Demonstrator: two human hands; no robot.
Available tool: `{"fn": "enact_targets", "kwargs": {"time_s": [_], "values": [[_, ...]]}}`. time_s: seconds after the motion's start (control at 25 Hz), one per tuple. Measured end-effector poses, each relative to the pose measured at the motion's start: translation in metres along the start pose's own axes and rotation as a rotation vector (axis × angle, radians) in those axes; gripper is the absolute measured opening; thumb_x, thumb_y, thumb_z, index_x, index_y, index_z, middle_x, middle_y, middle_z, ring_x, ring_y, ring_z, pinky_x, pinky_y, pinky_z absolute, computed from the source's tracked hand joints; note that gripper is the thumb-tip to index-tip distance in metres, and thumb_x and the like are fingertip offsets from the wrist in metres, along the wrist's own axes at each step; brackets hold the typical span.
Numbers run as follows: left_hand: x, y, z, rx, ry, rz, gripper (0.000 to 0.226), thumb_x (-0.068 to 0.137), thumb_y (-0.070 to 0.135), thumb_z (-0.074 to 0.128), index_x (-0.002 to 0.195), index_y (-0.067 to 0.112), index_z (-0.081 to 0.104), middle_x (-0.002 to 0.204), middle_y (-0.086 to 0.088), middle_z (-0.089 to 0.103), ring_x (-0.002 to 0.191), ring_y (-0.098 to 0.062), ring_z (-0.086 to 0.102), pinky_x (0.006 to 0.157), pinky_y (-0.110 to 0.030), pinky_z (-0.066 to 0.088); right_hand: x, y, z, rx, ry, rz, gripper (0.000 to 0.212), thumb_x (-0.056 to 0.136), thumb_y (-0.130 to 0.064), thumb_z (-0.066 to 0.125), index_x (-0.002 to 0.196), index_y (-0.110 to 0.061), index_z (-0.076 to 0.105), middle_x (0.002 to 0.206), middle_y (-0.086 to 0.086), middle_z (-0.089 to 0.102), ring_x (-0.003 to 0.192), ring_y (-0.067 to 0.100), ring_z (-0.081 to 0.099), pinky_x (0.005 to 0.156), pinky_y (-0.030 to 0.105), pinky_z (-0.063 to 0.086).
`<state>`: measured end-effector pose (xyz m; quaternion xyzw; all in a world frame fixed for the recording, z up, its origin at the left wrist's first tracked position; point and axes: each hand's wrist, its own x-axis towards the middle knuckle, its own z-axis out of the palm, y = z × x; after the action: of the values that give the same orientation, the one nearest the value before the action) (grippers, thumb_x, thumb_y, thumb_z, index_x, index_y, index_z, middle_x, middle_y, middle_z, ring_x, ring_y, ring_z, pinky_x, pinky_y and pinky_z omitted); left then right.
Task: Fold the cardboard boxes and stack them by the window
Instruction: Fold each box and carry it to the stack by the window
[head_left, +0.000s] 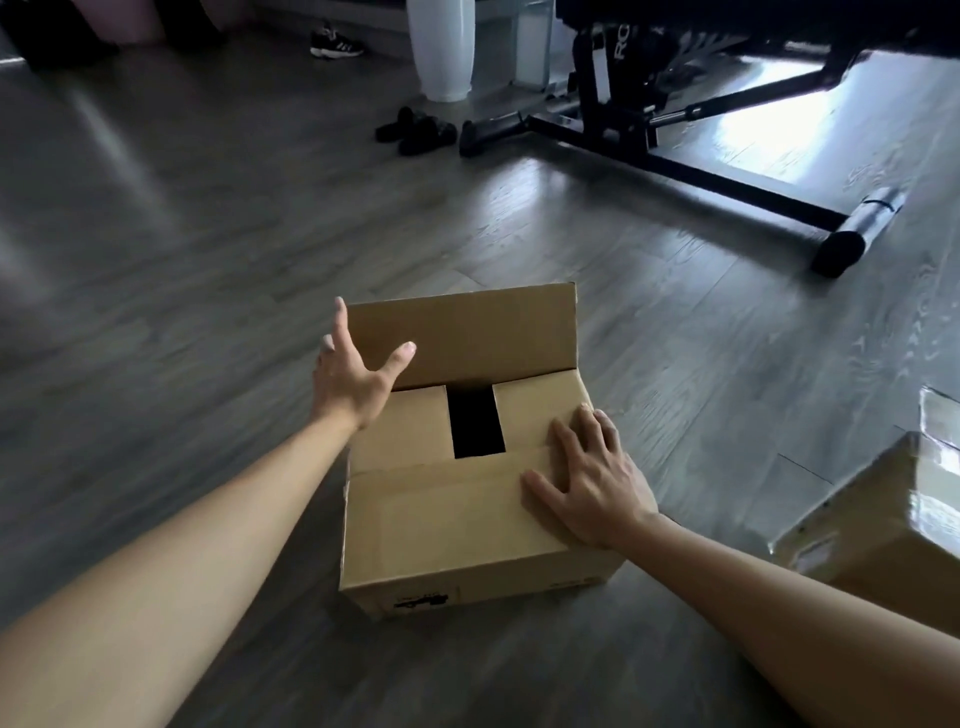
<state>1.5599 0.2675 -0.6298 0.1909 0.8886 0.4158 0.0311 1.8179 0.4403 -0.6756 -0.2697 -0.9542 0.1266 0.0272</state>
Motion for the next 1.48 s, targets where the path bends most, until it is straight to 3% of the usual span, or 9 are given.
{"fn": "enact_targets", "kwargs": {"time_s": [0.2, 0.36, 0.52, 0.64, 0.72, 0.8, 0.92, 1.28, 1.48], "values": [[-0.017, 0.022, -0.029, 0.130, 0.060, 0.120, 0.079, 0.075, 0.070, 0.055, 0.145, 0.034, 0.045, 0.134, -0.011, 0.047, 0.114, -0.031, 0.057, 0.094, -0.039, 0.044, -0.005, -0.005, -0.010, -0.095, -0.021, -0.016, 0.090, 0.086, -0.080, 0.025, 0.154, -0.021, 0.026, 0.165, 0.012, 0.009, 0.152, 0.030, 0.004, 0.120, 0.049, 0.021], [-0.044, 0.019, -0.033, 0.493, 0.114, 0.215, 0.057, 0.083, 0.066, 0.056, 0.126, 0.029, 0.065, 0.120, -0.008, 0.056, 0.112, -0.030, 0.055, 0.099, -0.044, 0.036, -0.014, -0.012, -0.021, -0.138, 0.220, -0.178, 0.082, 0.085, -0.065, 0.050, 0.142, -0.006, 0.049, 0.145, 0.021, 0.044, 0.136, 0.041, 0.041, 0.112, 0.053, 0.034], [-0.076, 0.016, -0.028, 0.706, 0.112, 0.350, 0.070, 0.078, 0.073, 0.033, 0.115, 0.027, 0.073, 0.125, -0.006, 0.062, 0.121, -0.028, 0.048, 0.104, -0.051, 0.029, -0.015, -0.013, -0.024, -0.134, 0.375, -0.233, 0.088, 0.077, -0.059, 0.069, 0.140, -0.001, 0.050, 0.142, 0.024, 0.047, 0.131, 0.043, 0.045, 0.106, 0.058, 0.040], [-0.097, 0.014, -0.017, 0.840, -0.093, 0.345, 0.092, 0.078, 0.081, 0.012, 0.137, 0.028, 0.059, 0.145, -0.006, 0.051, 0.137, -0.026, 0.038, 0.114, -0.055, 0.021, -0.012, -0.006, -0.026, -0.152, 0.331, -0.228, 0.096, 0.081, -0.066, 0.062, 0.151, -0.005, 0.037, 0.157, 0.022, 0.031, 0.146, 0.040, 0.029, 0.115, 0.055, 0.030], [-0.107, 0.005, -0.007, 0.856, -0.239, 0.324, 0.100, 0.079, 0.085, 0.001, 0.158, 0.029, 0.024, 0.164, -0.007, 0.022, 0.152, -0.026, 0.013, 0.120, -0.054, 0.005, -0.010, 0.000, -0.025, -0.156, 0.234, -0.215, 0.097, 0.086, -0.071, 0.050, 0.157, -0.011, 0.024, 0.165, 0.016, 0.014, 0.153, 0.033, 0.012, 0.122, 0.052, 0.016], [-0.112, -0.006, -0.002, 0.879, -0.349, 0.332, 0.097, 0.080, 0.086, -0.001, 0.159, 0.030, -0.009, 0.167, -0.006, -0.007, 0.153, -0.026, -0.013, 0.121, -0.051, -0.010, -0.006, 0.004, -0.021, -0.184, 0.094, -0.171, 0.095, 0.088, -0.077, 0.032, 0.160, -0.020, 0.009, 0.167, 0.010, -0.002, 0.154, 0.028, -0.005, 0.124, 0.050, 0.002], [-0.115, -0.015, 0.002, 0.877, -0.469, 0.311, 0.091, 0.081, 0.087, 0.001, 0.149, 0.035, -0.029, 0.162, -0.005, -0.027, 0.149, -0.025, -0.028, 0.119, -0.049, -0.020, -0.001, 0.010, -0.013, -0.182, -0.065, -0.119, 0.094, 0.084, -0.083, 0.008, 0.160, -0.028, -0.001, 0.167, 0.005, -0.012, 0.153, 0.024, -0.014, 0.123, 0.051, -0.006], [-0.113, -0.027, 0.009, 0.823, -0.502, 0.292, 0.087, 0.077, 0.087, -0.008, 0.148, 0.041, -0.029, 0.160, -0.002, -0.032, 0.148, -0.024, -0.029, 0.120, -0.047, -0.019, 0.003, 0.017, -0.007, -0.101, -0.144, -0.088, 0.095, 0.080, -0.088, 0.003, 0.158, -0.036, -0.001, 0.167, -0.003, -0.013, 0.152, 0.018, -0.016, 0.123, 0.044, 0.002], [-0.102, -0.035, -0.003, 0.816, -0.324, 0.072, 0.074, 0.094, 0.072, 0.005, 0.159, 0.037, 0.002, 0.168, -0.007, -0.004, 0.154, -0.029, -0.002, 0.121, -0.053, -0.002, 0.008, 0.015, -0.013, -0.016, 0.072, -0.094, 0.058, 0.098, -0.066, 0.031, 0.145, -0.037, 0.047, 0.157, -0.002, 0.035, 0.145, 0.021, 0.027, 0.113, 0.044, 0.027]]}}
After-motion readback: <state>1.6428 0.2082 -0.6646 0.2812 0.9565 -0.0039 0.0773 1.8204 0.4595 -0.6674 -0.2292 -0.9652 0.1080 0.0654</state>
